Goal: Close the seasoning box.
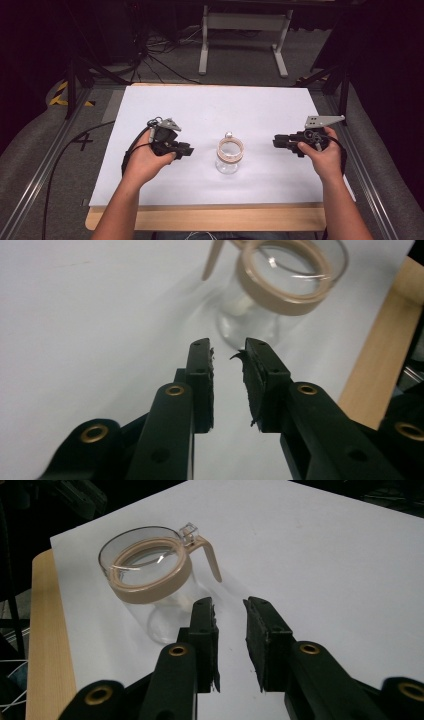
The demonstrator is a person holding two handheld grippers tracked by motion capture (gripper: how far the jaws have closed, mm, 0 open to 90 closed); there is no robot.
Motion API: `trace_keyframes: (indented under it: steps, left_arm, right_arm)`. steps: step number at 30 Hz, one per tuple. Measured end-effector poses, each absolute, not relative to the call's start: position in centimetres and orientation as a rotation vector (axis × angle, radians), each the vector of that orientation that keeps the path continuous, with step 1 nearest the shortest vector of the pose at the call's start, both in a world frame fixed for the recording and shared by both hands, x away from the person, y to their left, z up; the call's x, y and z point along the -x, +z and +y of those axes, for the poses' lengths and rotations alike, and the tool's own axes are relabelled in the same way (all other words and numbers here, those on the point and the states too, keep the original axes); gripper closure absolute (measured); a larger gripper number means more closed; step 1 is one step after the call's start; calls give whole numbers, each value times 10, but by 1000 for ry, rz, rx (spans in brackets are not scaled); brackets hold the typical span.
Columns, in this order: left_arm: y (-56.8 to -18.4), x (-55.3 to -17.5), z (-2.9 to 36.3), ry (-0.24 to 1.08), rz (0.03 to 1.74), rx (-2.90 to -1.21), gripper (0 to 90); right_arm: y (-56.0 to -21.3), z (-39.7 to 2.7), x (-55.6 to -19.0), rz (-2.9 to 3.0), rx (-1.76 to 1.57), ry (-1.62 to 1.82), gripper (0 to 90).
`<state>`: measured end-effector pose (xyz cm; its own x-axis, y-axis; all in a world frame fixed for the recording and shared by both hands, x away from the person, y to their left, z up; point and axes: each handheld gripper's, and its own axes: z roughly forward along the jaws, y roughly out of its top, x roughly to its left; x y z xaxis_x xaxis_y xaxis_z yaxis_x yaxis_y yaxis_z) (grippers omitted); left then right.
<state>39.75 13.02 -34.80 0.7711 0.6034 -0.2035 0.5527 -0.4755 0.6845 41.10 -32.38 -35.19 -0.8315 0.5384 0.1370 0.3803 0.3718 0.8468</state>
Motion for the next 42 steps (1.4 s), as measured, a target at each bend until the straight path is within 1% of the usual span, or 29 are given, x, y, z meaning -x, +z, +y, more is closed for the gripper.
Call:
trace_keyframes:
  steps: [1, 2, 3, 6, 12, 17, 23, 27, 33, 35, 37, 42]
  left_arm:
    - [-350, -399, 138, 97, 887, -2170, 720]
    - [-352, -401, 143, 107, 906, -2162, 695]
    - [-354, -402, 148, 114, 926, -2151, 672]
    - [-362, -406, 162, 137, 988, -2146, 650]
    - [-374, -414, 184, 202, 1073, -2139, 620]
    - [-386, -423, 197, 283, 1112, -2133, 580]
    - [-403, -432, 209, 271, 1147, -2112, 569]
    - [-411, -436, 213, 244, 1143, -2087, 545]
    - [-427, -444, 216, 244, 1133, -2110, 539]
    - [-431, -445, 217, 230, 1133, -2095, 534]
    - [-432, -446, 217, 208, 1127, -2084, 526]
    - [-428, -444, 213, 204, 1105, -2076, 515]
  right_arm:
    - [-351, -327, -411, 2457, -839, 1439, 719]
    - [-349, -332, -412, 2449, -845, 1396, 692]
    - [-349, -335, -413, 2447, -853, 1363, 683]
    - [-352, -346, -417, 2442, -889, 1293, 665]
    - [-361, -363, -424, 2423, -969, 1239, 658]
    - [-374, -376, -431, 2422, -1036, 1185, 638]
    - [-392, -391, -439, 2426, -1106, 1118, 611]
    - [-406, -397, -444, 2438, -1144, 1072, 584]
    - [-422, -402, -448, 2441, -1176, 1038, 574]
    - [-425, -403, -448, 2431, -1186, 1041, 568]
    - [-427, -404, -448, 2427, -1196, 1037, 566]
    - [-428, -403, -448, 2415, -1201, 1050, 550]
